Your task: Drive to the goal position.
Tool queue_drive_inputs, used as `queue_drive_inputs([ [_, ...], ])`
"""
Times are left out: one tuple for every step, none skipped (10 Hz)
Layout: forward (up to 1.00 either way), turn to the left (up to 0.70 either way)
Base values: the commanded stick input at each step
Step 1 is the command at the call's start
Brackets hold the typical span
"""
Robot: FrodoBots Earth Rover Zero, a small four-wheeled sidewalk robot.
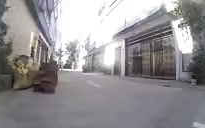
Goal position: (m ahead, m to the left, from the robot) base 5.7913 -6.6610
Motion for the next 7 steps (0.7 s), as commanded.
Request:
queue_drive_inputs([
  [0.70, 0.27],
  [0.70, 0.27],
  [0.70, 0.27],
  [0.70, 0.27],
  [0.70, 0.27],
  [0.70, 0.27],
  [0.70, 0.27],
])
